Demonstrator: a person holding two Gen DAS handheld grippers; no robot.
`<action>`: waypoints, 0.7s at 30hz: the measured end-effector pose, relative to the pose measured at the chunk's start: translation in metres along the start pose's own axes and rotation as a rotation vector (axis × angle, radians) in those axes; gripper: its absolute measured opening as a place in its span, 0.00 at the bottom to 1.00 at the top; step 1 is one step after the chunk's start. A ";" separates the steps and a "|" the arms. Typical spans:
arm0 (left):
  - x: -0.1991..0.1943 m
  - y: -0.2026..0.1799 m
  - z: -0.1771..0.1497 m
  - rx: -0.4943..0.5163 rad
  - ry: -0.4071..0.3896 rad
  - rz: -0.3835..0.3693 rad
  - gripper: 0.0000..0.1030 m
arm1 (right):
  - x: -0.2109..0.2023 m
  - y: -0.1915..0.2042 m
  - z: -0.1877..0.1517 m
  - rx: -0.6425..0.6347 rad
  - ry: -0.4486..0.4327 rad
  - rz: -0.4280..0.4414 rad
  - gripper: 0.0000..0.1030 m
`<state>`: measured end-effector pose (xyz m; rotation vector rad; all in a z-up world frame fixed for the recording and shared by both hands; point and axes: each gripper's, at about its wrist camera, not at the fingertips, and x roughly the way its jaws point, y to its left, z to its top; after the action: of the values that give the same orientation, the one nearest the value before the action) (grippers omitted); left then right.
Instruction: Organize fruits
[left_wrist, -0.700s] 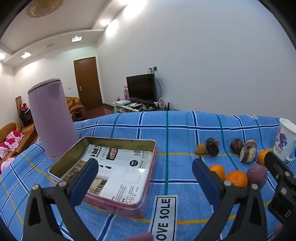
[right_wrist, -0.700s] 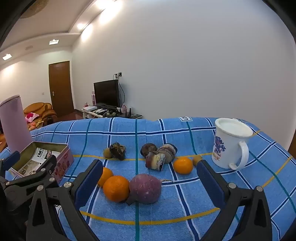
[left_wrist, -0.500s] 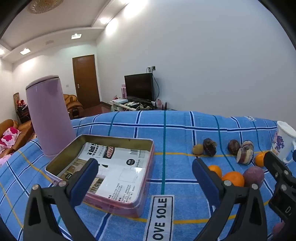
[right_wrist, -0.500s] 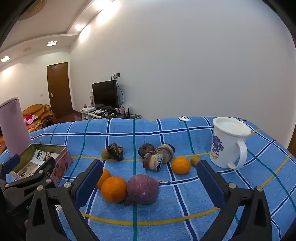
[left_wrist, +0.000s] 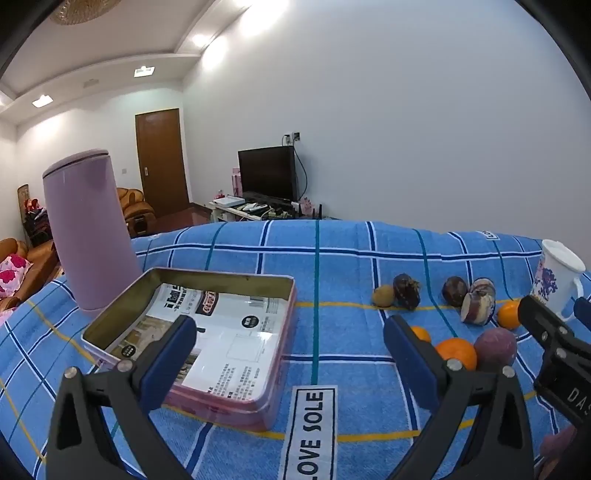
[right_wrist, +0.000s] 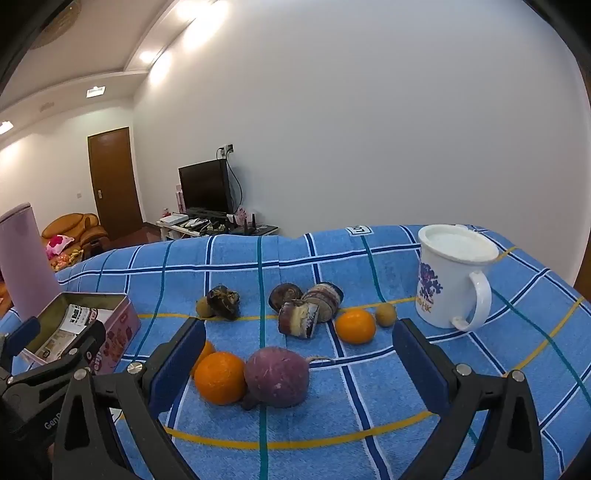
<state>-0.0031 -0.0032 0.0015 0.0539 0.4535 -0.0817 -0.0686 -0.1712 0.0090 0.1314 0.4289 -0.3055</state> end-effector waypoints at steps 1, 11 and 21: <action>0.000 0.000 0.000 0.001 0.001 -0.002 1.00 | 0.001 -0.001 0.001 0.000 0.002 -0.001 0.99; 0.000 0.000 -0.001 0.005 0.001 -0.007 1.00 | -0.002 0.001 0.001 -0.007 -0.006 -0.021 0.99; 0.001 0.000 -0.001 0.004 0.006 -0.007 1.00 | 0.000 -0.002 0.003 -0.003 -0.001 -0.014 0.99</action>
<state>-0.0032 -0.0030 0.0000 0.0561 0.4596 -0.0888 -0.0683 -0.1739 0.0114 0.1251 0.4292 -0.3185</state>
